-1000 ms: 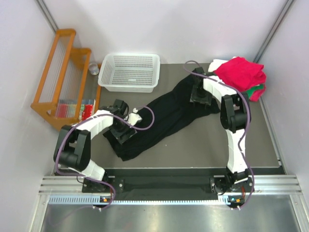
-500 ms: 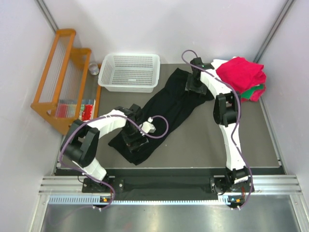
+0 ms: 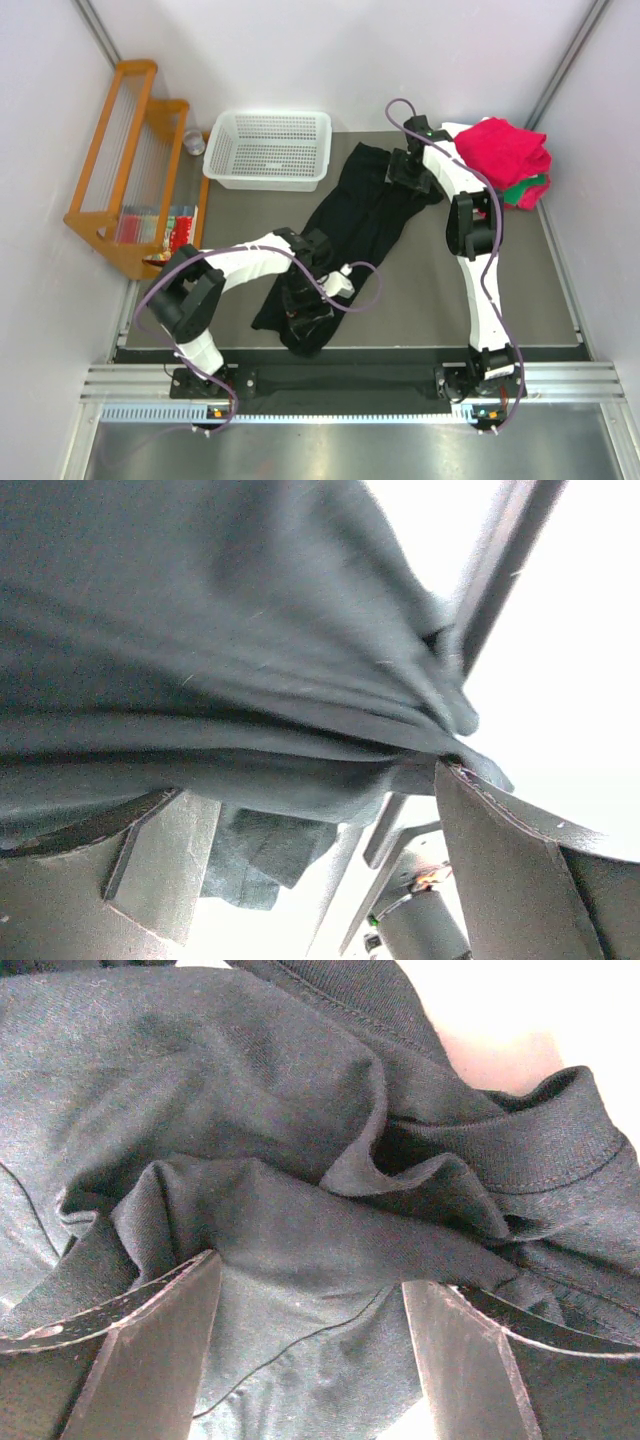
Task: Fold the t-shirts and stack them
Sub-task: Fold the tshirt
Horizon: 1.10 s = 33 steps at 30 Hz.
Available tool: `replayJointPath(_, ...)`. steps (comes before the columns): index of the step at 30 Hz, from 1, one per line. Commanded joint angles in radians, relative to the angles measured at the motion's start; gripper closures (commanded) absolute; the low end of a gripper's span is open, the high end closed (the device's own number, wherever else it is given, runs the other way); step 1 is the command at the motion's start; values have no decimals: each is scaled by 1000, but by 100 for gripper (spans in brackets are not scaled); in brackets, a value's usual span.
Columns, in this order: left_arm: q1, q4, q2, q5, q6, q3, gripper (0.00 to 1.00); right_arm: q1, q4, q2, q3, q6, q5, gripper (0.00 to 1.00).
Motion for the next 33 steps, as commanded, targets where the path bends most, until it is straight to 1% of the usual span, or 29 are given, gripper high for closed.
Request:
replayJointPath(1, -97, -84, 10, 151, 0, 103, 9, -10, 55, 9, 35, -8, -28, 26)
replayJointPath(3, -156, -106, 33, 163, -9, 157, 9, -11, 48, -8, 27, -6, -27, 26)
replayJointPath(5, -174, -128, 50, 180, -4, 203, 9, -10, 44, -29, 15, -8, -21, 24)
replayJointPath(7, -174, -150, 53, 175, 6, 223, 10, -10, 41, -47, 2, -14, -22, 23)
replayJointPath(8, -171, -150, 44, 143, 9, 229, 10, -5, 39, -66, -7, -15, -22, 22)
replayJointPath(10, -136, -130, -5, 112, 13, 231, 10, 7, 36, -90, -14, -31, 4, 20)
replayJointPath(11, -107, -121, -23, 105, 11, 234, 10, 25, 35, -116, -22, -37, 13, 17)
replayJointPath(12, -32, -116, -51, 123, 17, 238, 10, 35, 28, -129, -22, -44, 40, 16)
replayJointPath(14, 59, -122, -63, 149, 34, 257, 9, 64, 12, -153, -25, -52, 117, 15)
replayJointPath(15, 135, -119, -71, 136, 43, 260, 10, 70, -2, -188, -33, -49, 140, 15)
replayJointPath(16, 171, -111, -75, 125, 48, 254, 10, 75, 2, -213, -83, -45, 156, 14)
replayJointPath(17, 231, -85, -83, 114, 49, 247, 10, 85, 28, -280, -120, -41, 171, 14)
replayJointPath(18, 257, -73, -100, 100, 51, 240, 10, 93, 45, -320, -166, -35, 182, 14)
replayJointPath(19, 283, -61, -111, 96, 52, 226, 10, 102, 65, -363, -264, -34, 199, 13)
replayJointPath(20, 327, -15, -121, 85, 45, 220, 10, 117, 96, -439, -310, -34, 205, 13)
replayJointPath(21, 349, 8, -138, 67, 23, 212, 10, 128, 103, -472, -352, -31, 217, 13)
replayJointPath(22, 371, 33, -148, 65, 20, 198, 10, 136, 107, -503, -428, -26, 219, 12)
replayJointPath(23, 412, 69, -154, 62, 7, 194, 10, 145, 114, -550, -467, -20, 211, 13)
replayJointPath(24, 432, 83, -158, 60, 2, 192, 10, 148, 116, -572, -503, -2, 203, 13)
replayJointPath(25, 449, 88, -160, 75, 0, 198, 10, 151, 126, -592, -586, 1, 193, 13)
replayJointPath(26, 478, 91, -158, 79, -6, 203, 10, 165, 158, -622, -626, 1, 190, 13)
replayJointPath(28, 501, 103, -158, 76, -10, 212, 10, 191, 179, -635, -712, 3, 185, 13)
replayJointPath(31, 539, 133, -175, 68, -29, 206, 10, 237, 191, -608, -746, -2, 168, 14)
replayJointPath(33, 573, 146, -192, 75, -41, 200, 10, 255, 179, -562, -740, -3, 150, 15)
